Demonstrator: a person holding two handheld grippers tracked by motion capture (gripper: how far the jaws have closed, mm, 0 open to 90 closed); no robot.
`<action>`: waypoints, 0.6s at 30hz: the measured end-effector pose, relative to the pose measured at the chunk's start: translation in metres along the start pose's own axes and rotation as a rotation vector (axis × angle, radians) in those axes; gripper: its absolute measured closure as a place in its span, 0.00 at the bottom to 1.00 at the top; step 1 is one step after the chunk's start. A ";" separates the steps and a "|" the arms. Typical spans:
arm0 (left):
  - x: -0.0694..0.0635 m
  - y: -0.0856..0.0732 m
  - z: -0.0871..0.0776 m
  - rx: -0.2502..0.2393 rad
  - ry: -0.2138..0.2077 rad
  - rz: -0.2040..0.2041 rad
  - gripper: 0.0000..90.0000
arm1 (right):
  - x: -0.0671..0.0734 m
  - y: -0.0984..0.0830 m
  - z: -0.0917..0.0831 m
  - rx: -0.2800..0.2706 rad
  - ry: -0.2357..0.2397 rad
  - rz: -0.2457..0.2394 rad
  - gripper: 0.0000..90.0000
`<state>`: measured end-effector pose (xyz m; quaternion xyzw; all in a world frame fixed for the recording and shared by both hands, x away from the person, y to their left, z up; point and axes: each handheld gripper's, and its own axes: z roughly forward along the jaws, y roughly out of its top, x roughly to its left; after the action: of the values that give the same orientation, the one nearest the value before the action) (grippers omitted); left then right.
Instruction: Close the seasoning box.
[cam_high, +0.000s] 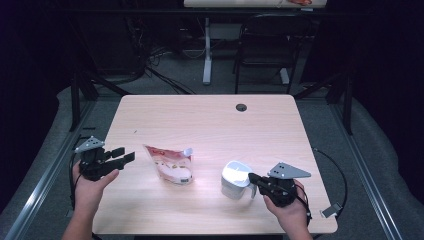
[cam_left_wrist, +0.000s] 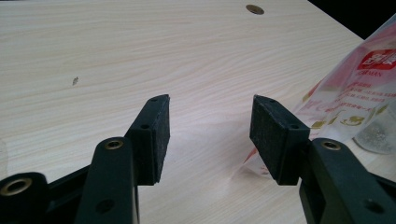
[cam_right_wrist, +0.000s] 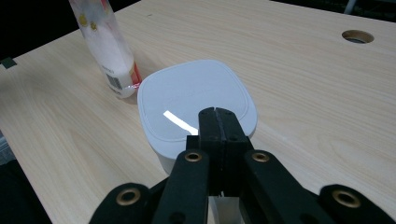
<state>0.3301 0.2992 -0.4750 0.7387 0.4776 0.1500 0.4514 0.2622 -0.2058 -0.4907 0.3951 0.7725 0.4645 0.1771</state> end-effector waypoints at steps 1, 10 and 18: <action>0.000 0.000 0.000 0.001 0.000 0.000 0.53 | 0.000 0.000 0.000 -0.004 -0.001 0.000 1.00; 0.000 0.000 0.000 0.002 0.000 0.000 0.53 | 0.000 -0.001 -0.001 -0.006 0.002 0.006 1.00; 0.001 0.000 0.000 0.001 0.001 -0.001 0.53 | 0.000 -0.003 -0.003 -0.004 0.000 0.006 1.00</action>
<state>0.3302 0.2998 -0.4750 0.7385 0.4783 0.1501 0.4509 0.2592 -0.2079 -0.4915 0.3971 0.7704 0.4665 0.1766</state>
